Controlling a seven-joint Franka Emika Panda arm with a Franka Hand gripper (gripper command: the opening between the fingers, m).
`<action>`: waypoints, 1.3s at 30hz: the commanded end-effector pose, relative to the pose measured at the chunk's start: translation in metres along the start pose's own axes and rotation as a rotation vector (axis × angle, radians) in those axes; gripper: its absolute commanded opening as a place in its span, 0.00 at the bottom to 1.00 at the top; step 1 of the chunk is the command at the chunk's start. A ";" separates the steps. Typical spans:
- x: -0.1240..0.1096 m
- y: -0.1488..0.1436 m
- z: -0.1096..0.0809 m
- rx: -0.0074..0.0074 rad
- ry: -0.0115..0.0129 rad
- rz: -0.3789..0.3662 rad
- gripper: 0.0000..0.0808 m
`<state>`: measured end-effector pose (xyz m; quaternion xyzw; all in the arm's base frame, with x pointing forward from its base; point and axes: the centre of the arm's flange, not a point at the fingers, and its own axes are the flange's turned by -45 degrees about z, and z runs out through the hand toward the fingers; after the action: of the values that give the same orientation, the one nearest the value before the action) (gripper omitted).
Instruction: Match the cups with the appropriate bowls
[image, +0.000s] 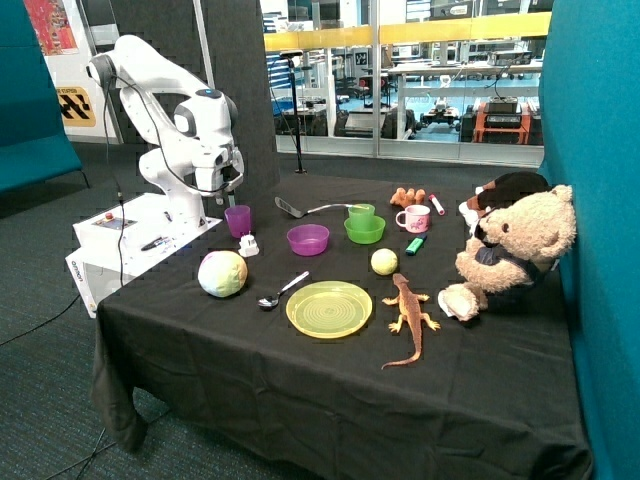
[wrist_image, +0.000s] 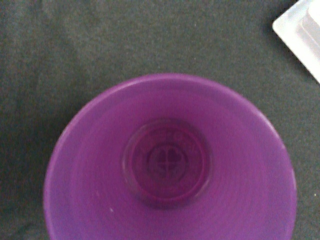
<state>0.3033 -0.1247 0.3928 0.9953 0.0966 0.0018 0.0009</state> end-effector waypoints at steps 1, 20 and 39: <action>0.000 0.002 0.012 0.0023 -0.0035 -0.014 0.62; 0.009 0.008 0.032 0.0022 -0.0035 -0.003 0.62; -0.005 0.009 0.050 0.0022 -0.0035 0.006 0.60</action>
<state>0.3047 -0.1318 0.3507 0.9953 0.0971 -0.0010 -0.0005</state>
